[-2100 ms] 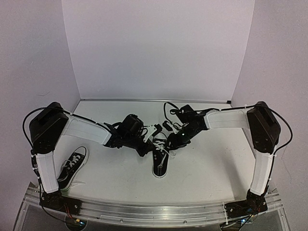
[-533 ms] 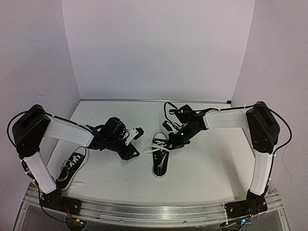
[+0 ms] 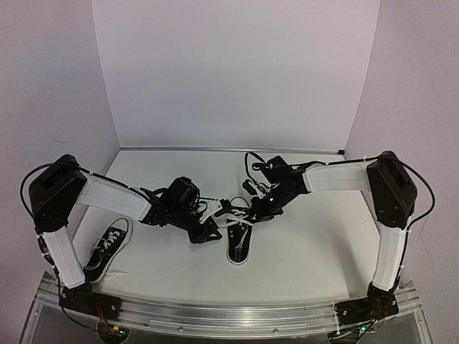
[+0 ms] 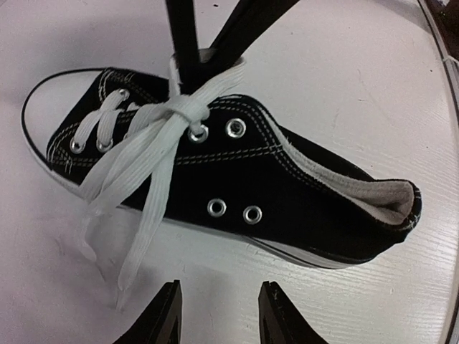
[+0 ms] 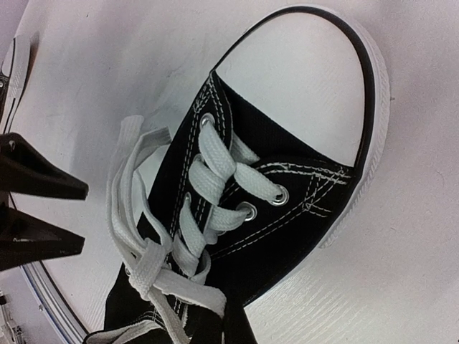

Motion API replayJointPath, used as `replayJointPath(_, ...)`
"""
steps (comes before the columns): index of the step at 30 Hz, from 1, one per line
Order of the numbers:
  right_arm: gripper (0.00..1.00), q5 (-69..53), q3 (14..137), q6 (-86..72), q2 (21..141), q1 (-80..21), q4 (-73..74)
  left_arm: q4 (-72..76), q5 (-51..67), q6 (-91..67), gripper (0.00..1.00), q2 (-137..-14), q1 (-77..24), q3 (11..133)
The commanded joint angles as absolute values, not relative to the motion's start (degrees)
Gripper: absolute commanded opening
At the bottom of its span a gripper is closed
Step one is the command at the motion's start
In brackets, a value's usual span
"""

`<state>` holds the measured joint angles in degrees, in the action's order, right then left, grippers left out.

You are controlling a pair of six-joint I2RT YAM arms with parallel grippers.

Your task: Tie the shoes

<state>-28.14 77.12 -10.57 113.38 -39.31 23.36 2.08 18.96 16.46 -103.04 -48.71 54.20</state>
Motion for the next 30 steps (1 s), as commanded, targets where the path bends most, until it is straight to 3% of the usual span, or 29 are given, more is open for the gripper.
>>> replayJointPath(1, 0.00, -28.8, 77.1, -10.8, 112.7, -39.6, 22.4, 4.4, 19.3, 22.7, 0.39, -106.3, -48.4, 59.6)
replayJointPath(12, 0.00, -28.5, 76.5, -10.9, 112.0, -39.6, 22.4, -1.2, 17.9, 26.3, 0.45, -115.0, -47.7, 67.7)
replayJointPath(25, 0.00, -28.5, 76.5, -11.2, 112.1, -39.6, 22.2, -5.1, 13.7, 26.1, 0.27, -114.2, -47.4, 64.0)
replayJointPath(30, 0.00, -28.6, 76.4, -11.3, 111.9, -39.6, 22.1, -5.8, 13.8, 25.7, 0.29, -114.0, -47.4, 63.9)
